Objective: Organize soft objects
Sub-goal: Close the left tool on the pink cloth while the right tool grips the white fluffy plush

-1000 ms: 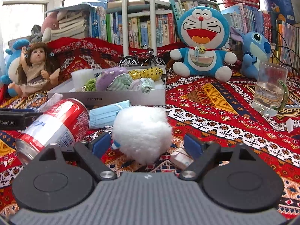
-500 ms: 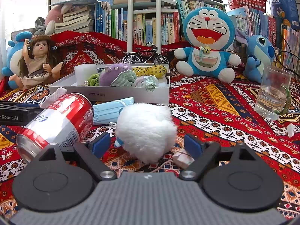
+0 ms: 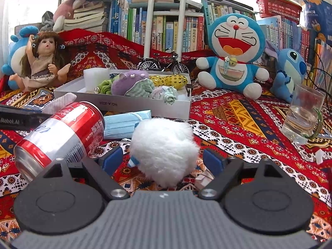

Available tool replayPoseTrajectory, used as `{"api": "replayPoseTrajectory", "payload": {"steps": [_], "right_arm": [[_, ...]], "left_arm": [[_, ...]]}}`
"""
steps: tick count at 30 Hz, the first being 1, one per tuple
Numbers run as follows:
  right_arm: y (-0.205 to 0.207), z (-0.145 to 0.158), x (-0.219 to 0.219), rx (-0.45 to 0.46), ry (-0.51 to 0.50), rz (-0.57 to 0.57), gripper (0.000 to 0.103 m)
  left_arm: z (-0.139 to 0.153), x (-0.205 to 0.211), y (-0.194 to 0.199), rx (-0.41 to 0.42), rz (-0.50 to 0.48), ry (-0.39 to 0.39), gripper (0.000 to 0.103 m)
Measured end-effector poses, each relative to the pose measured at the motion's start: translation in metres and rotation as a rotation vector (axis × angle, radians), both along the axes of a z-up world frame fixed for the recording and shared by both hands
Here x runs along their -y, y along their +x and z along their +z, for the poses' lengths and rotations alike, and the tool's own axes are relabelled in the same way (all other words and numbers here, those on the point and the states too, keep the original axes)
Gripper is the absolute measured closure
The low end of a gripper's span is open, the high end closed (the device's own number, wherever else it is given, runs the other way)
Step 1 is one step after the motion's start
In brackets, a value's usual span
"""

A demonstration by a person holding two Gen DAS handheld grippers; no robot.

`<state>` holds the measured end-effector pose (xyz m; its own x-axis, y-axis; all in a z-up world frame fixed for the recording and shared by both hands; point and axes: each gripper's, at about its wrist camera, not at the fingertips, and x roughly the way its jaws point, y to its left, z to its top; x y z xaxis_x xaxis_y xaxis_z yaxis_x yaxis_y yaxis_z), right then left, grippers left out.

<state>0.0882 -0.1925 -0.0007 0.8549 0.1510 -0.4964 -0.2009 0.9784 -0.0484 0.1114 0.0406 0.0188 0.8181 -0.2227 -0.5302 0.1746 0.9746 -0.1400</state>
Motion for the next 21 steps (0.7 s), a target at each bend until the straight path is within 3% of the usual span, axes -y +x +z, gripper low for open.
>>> {"api": "replayPoseTrajectory", "payload": {"steps": [5, 8, 21], "right_arm": [[0.004, -0.001, -0.003, -0.020, -0.020, 0.002, 0.022], [0.004, 0.000, -0.001, -0.020, -0.012, -0.006, 0.034], [0.000, 0.010, 0.007, 0.006, 0.041, -0.040, 0.038]], "left_arm": [[0.002, -0.002, 0.001, -0.005, 0.009, -0.010, 0.068], [0.003, -0.002, -0.001, -0.003, 0.013, -0.010, 0.069], [0.011, -0.005, -0.005, 0.016, 0.044, -0.012, 0.074]]}}
